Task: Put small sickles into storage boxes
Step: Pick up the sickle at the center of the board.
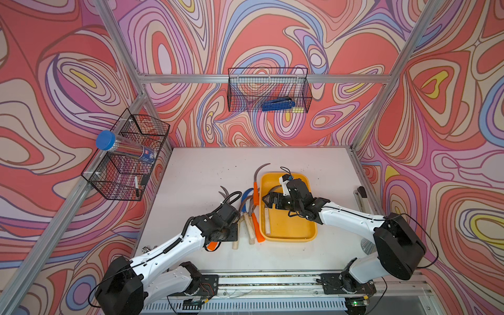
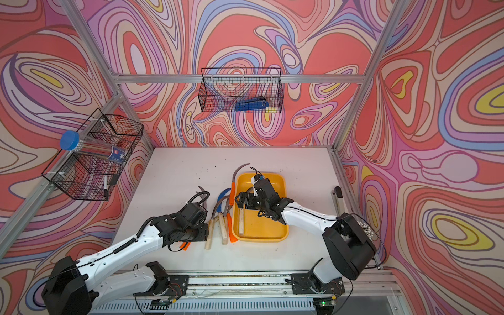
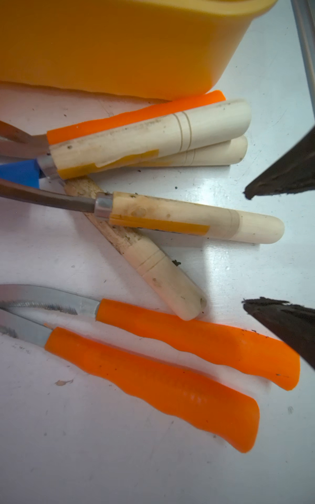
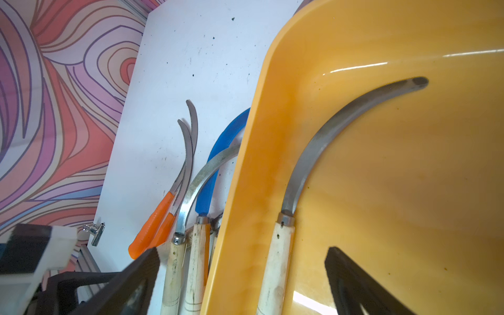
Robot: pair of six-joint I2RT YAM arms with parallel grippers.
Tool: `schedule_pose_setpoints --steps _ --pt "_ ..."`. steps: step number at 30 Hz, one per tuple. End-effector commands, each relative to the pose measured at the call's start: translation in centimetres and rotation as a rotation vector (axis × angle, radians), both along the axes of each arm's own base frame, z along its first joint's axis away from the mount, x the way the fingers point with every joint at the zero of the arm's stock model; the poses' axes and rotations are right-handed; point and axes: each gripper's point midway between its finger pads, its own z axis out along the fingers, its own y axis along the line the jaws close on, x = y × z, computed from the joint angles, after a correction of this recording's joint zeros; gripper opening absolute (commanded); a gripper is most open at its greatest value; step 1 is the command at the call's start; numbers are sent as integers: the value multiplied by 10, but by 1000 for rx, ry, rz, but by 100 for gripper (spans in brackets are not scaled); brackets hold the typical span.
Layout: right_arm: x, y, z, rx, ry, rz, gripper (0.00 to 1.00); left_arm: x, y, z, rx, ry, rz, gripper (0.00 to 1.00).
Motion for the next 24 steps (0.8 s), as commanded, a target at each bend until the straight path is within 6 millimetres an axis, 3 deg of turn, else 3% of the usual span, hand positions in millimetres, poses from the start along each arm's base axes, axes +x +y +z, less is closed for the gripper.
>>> schedule_pose_setpoints --steps 1,10,16,24 --pt "-7 -5 -2 -15 2 -7 98 0 -9 -7 -19 4 19 61" --pt "-15 -2 -7 -7 15 -3 98 -1 -18 -29 26 34 0 59" --pt "-19 -4 -10 -9 22 -8 98 0 -17 -36 36 33 6 49" --pt "-21 -6 -10 -8 19 -13 98 0 -15 -49 55 46 9 45"
